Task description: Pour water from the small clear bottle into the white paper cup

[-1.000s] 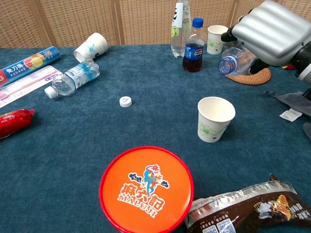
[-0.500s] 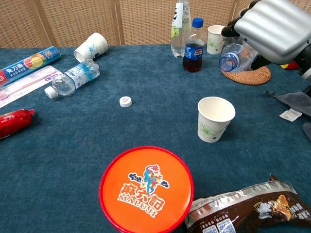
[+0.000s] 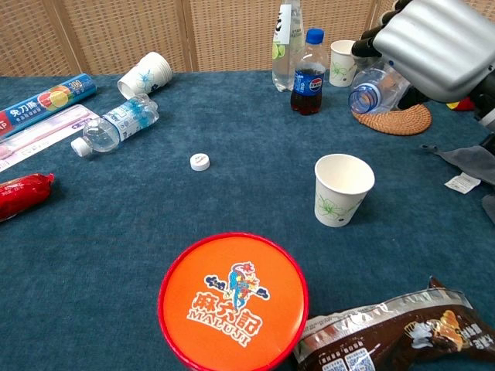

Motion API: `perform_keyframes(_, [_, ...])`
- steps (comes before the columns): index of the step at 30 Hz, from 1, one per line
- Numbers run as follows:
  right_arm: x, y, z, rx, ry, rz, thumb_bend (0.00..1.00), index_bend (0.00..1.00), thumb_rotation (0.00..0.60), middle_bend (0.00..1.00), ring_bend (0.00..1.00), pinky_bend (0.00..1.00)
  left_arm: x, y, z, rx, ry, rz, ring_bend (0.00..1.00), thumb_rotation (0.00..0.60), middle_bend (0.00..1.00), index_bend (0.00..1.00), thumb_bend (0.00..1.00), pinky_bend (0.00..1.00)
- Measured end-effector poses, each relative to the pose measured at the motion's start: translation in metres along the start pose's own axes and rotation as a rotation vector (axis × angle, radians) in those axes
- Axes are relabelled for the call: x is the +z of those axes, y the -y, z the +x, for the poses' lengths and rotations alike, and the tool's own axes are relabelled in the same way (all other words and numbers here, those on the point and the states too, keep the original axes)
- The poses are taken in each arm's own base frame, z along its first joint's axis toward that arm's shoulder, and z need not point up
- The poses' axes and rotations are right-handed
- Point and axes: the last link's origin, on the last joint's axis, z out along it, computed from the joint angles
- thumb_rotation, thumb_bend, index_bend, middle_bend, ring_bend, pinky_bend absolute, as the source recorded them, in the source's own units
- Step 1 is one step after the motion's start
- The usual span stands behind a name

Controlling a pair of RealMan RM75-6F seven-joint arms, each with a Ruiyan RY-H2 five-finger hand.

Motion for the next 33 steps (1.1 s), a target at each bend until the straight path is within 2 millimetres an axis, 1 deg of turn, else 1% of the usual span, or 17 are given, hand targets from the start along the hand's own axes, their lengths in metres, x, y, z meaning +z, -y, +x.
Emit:
perform_keyframes(4, [-0.0025,0.0016,-0.0017,-0.033,0.0,0.039,0.2,0.7,0.6,0.75,0.65,0.42,0.001,-0.0004,-0.0001,0.001,0.002,-0.001,0.18,0.461,0.2,0.2,0.47,0.08])
perform_keyframes(19, [-0.0081,0.006,-0.0076,-0.103,0.045,0.126,0.2,0.7,0.6,0.75,0.66,0.42,0.0023,-0.0004,-0.0025,0.0,0.009,-0.003,0.18,0.46,0.2,0.2,0.47,0.08])
perform_keyframes(24, [-0.0096,0.0077,-0.0098,-0.125,0.068,0.142,0.2,0.7,0.6,0.75,0.66,0.41,0.0035,-0.0008,-0.0039,-0.001,0.014,-0.005,0.18,0.46,0.2,0.2,0.47,0.08])
perform_keyframes(33, [-0.0091,0.0072,-0.0094,-0.094,0.088,0.116,0.2,0.7,0.6,0.75,0.66,0.42,0.0035,0.0004,-0.0048,-0.001,0.015,-0.001,0.18,0.463,0.2,0.2,0.47,0.08])
